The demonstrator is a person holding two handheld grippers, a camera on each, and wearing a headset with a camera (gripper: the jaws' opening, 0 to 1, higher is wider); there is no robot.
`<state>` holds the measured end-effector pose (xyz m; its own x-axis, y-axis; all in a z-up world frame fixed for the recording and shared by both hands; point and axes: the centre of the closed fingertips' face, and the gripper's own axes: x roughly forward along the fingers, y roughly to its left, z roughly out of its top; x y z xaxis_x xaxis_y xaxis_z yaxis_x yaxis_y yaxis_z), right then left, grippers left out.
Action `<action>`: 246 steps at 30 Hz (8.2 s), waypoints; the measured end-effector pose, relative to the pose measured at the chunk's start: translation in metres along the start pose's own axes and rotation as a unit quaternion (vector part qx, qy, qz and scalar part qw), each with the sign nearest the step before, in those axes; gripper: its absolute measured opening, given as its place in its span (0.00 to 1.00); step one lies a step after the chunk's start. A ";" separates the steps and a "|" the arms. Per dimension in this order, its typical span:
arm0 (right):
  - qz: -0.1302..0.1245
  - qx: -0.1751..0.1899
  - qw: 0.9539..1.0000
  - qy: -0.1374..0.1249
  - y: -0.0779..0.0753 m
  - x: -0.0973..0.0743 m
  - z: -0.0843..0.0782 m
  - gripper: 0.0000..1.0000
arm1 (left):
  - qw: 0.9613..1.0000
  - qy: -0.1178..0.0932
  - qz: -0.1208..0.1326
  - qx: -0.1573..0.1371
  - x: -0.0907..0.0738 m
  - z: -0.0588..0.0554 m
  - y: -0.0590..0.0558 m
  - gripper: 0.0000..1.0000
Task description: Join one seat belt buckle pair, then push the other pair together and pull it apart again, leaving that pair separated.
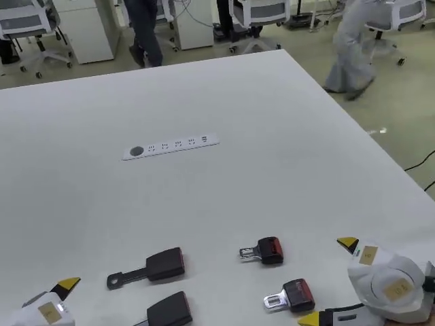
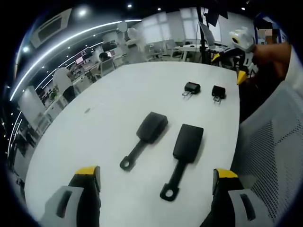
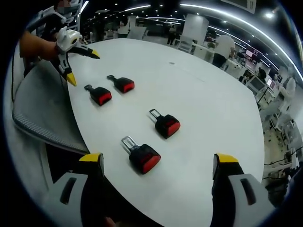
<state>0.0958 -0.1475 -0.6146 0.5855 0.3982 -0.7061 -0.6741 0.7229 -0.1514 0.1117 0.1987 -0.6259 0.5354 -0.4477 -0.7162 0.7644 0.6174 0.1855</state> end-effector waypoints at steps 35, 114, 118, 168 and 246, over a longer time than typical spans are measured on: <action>0.025 0.017 0.999 -0.031 0.024 0.003 0.008 0.91 | 1.000 -0.010 0.002 -0.016 -0.001 0.007 -0.019 1.00; 0.195 -0.197 0.956 0.101 0.036 0.064 -0.037 0.34 | 0.979 0.026 -0.154 0.134 0.079 0.018 -0.066 0.51; 0.200 -0.193 0.955 0.101 0.033 0.068 -0.035 0.34 | 0.975 0.033 -0.163 0.145 0.082 0.016 -0.068 0.48; 0.251 -0.172 0.953 0.018 0.131 0.124 0.045 0.33 | 0.962 0.044 -0.210 0.171 0.084 0.021 -0.077 0.35; 0.266 -0.206 0.942 0.010 0.149 0.138 0.064 0.32 | 0.955 0.041 -0.235 0.175 0.083 0.019 -0.078 0.34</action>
<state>0.1048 0.0516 -0.6904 0.1096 0.6289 -0.7697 -0.9896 0.1419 -0.0250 0.1036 0.1010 -0.6874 0.0836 -0.5610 -0.8236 0.9944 0.1003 0.0327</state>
